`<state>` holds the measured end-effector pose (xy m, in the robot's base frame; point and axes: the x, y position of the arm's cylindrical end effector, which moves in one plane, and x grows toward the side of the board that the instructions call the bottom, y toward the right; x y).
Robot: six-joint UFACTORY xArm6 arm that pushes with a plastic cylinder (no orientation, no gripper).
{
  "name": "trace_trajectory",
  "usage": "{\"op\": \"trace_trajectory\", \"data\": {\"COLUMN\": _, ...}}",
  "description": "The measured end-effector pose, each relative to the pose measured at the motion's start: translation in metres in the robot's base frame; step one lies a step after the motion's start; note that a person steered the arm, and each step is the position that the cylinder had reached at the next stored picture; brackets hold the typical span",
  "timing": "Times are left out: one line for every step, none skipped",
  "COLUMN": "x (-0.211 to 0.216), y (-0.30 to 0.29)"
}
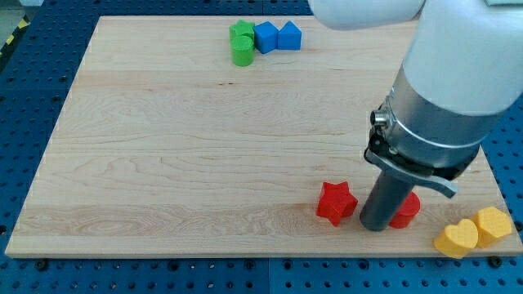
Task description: Push the red circle into the blue triangle
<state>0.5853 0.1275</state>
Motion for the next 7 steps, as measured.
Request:
{"op": "trace_trajectory", "data": {"x": -0.023, "y": -0.004}}
{"op": "trace_trajectory", "data": {"x": -0.021, "y": -0.004}}
{"op": "trace_trajectory", "data": {"x": 0.003, "y": -0.004}}
{"op": "trace_trajectory", "data": {"x": 0.011, "y": 0.006}}
{"op": "trace_trajectory", "data": {"x": 0.009, "y": 0.039}}
{"op": "trace_trajectory", "data": {"x": -0.012, "y": 0.067}}
{"op": "trace_trajectory", "data": {"x": -0.035, "y": 0.075}}
